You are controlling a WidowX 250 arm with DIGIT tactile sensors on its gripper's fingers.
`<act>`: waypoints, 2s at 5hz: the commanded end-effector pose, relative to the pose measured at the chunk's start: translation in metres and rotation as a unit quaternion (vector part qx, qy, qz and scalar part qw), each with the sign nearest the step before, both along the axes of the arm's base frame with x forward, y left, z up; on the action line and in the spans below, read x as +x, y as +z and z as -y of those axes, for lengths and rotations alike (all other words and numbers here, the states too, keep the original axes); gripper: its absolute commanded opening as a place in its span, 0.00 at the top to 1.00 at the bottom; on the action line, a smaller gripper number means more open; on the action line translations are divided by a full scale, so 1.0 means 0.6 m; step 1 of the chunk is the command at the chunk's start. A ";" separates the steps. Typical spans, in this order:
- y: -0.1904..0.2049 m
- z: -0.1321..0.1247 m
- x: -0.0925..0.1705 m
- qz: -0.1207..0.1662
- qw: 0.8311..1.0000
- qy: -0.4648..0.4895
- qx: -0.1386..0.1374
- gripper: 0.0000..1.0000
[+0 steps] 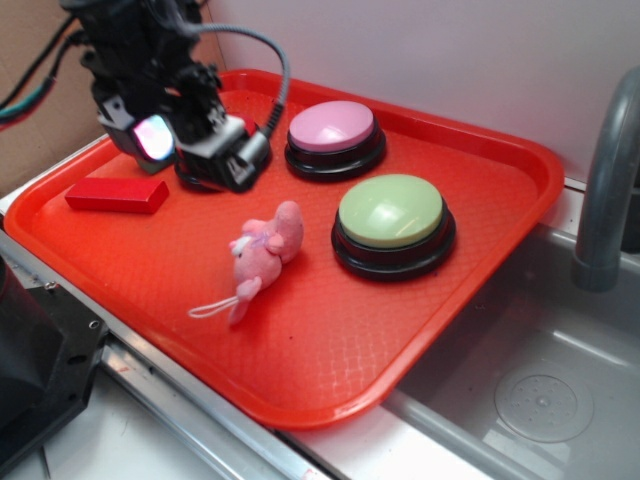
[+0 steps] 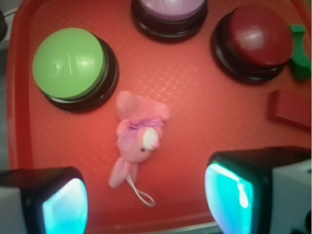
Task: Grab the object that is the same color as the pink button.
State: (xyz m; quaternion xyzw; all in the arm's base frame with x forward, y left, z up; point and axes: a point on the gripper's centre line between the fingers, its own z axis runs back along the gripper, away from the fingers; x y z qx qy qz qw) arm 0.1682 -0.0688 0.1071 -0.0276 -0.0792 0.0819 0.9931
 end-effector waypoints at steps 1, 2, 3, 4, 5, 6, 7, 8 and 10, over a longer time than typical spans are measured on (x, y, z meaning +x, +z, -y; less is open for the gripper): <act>-0.070 0.014 0.031 0.046 0.999 0.007 0.004 0.00; -0.099 0.014 0.040 0.045 0.999 0.007 0.002 0.00; -0.115 0.016 0.045 0.041 0.999 0.004 0.003 0.00; -0.123 0.016 0.045 0.038 0.999 0.009 0.007 0.00; -0.125 0.015 0.046 0.035 0.999 0.018 0.010 0.04; -0.126 0.017 0.048 0.027 0.999 0.029 0.022 1.00; -0.121 0.016 0.048 0.025 0.999 0.035 0.027 1.00; -0.095 0.010 0.045 0.030 0.998 0.046 0.039 1.00; 0.003 -0.041 0.040 0.039 0.998 0.027 0.028 1.00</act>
